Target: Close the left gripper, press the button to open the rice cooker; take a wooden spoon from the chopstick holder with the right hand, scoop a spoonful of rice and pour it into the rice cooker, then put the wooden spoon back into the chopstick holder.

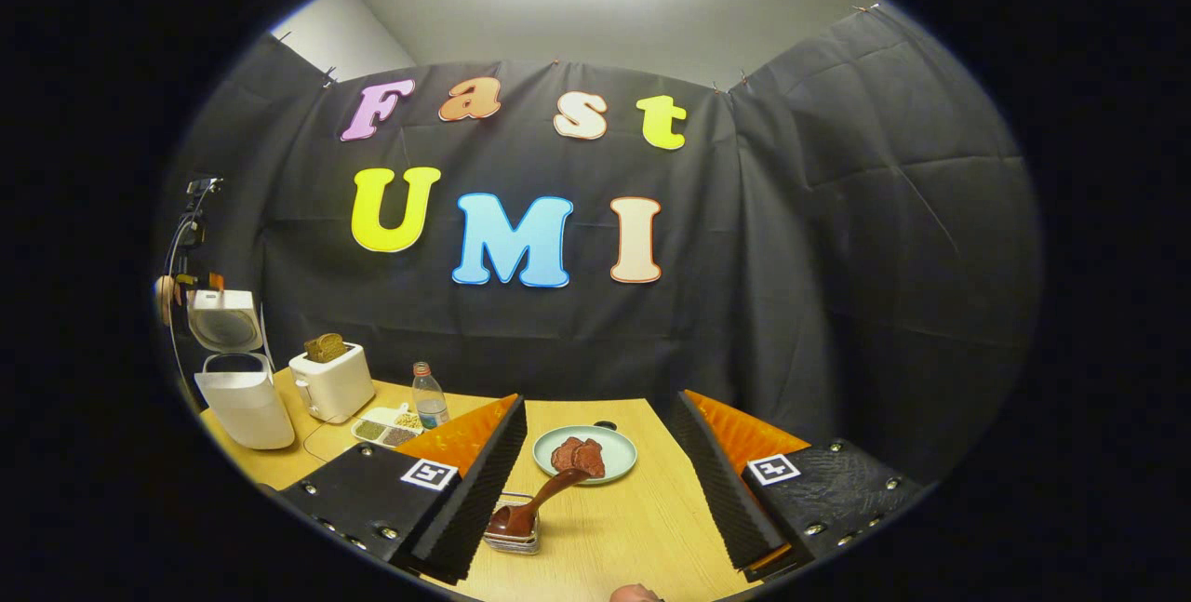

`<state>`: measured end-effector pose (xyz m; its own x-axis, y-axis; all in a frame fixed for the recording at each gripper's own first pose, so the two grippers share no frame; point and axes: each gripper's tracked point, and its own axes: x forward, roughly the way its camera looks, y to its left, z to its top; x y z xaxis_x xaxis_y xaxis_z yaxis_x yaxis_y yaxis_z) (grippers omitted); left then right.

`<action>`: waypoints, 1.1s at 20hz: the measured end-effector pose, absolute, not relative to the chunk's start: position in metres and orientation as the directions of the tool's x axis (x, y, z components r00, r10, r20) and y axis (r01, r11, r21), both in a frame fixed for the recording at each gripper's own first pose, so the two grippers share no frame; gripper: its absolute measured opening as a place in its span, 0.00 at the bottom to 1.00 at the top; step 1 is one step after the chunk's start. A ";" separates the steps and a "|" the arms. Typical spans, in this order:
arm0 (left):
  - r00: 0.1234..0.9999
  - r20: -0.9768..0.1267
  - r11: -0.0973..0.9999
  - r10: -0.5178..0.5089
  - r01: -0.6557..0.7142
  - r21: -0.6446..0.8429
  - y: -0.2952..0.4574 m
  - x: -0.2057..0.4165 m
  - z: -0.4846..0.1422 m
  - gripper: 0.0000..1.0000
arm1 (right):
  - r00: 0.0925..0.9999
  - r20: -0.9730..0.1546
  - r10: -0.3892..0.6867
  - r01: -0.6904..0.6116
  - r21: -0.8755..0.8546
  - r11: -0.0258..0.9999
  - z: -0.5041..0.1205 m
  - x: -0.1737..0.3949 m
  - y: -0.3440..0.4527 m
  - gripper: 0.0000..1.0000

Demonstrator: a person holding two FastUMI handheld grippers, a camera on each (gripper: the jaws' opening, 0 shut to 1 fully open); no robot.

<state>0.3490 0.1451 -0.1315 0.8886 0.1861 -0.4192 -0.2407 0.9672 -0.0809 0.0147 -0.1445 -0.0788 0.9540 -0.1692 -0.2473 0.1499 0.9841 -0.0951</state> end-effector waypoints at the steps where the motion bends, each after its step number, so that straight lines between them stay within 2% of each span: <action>1: 0.884 -0.430 0.967 0.183 -0.240 -0.082 0.142 0.344 -0.137 1.00 | 0.955 -0.248 -0.164 0.144 -0.096 0.985 -0.081 0.016 -0.147 0.97; 7: 0.853 -0.494 0.970 0.168 -0.232 -0.071 0.121 0.318 -0.170 1.00 | 0.958 -0.254 -0.135 0.108 -0.120 0.987 -0.087 0.016 -0.151 0.97; 8: 0.848 -0.504 0.970 0.165 -0.231 -0.071 0.117 0.312 -0.176 0.96 | 0.958 -0.253 -0.133 0.103 -0.128 0.986 -0.087 0.015 -0.153 0.97; 10: 0.837 -0.522 0.970 0.164 -0.232 -0.069 0.111 0.303 -0.188 0.96 | 0.958 -0.255 -0.131 0.098 -0.136 0.986 -0.089 0.015 -0.155 0.97; 11: 0.830 -0.534 0.971 0.162 -0.230 -0.062 0.107 0.301 -0.195 1.00 | 0.958 -0.256 -0.128 0.095 -0.137 0.986 -0.090 0.015 -0.155 0.97; 14: 0.813 -0.560 0.974 0.159 -0.221 -0.045 0.100 0.291 -0.215 1.00 | 0.958 -0.257 -0.124 0.090 -0.138 0.986 -0.091 0.016 -0.158 0.97; 15: 0.807 -0.569 0.974 0.158 -0.221 -0.043 0.098 0.288 -0.220 0.96 | 0.959 -0.258 -0.121 0.087 -0.137 0.987 -0.091 0.016 -0.158 0.95; 16: 0.801 -0.578 0.975 0.158 -0.219 -0.036 0.095 0.285 -0.226 1.00 | 0.959 -0.258 -0.121 0.087 -0.139 0.986 -0.091 0.015 -0.158 0.95; 22: 0.768 -0.621 0.976 0.160 -0.218 -0.018 0.089 0.273 -0.249 1.00 | 0.957 -0.267 -0.117 0.077 -0.154 0.985 -0.095 0.011 -0.161 0.95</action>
<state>0.2731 0.0888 -0.2492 0.7676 0.1602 -0.6206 -0.2179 0.9758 -0.0176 0.0112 -0.1607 -0.0947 0.9567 -0.1167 -0.2666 0.0772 0.9850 -0.1542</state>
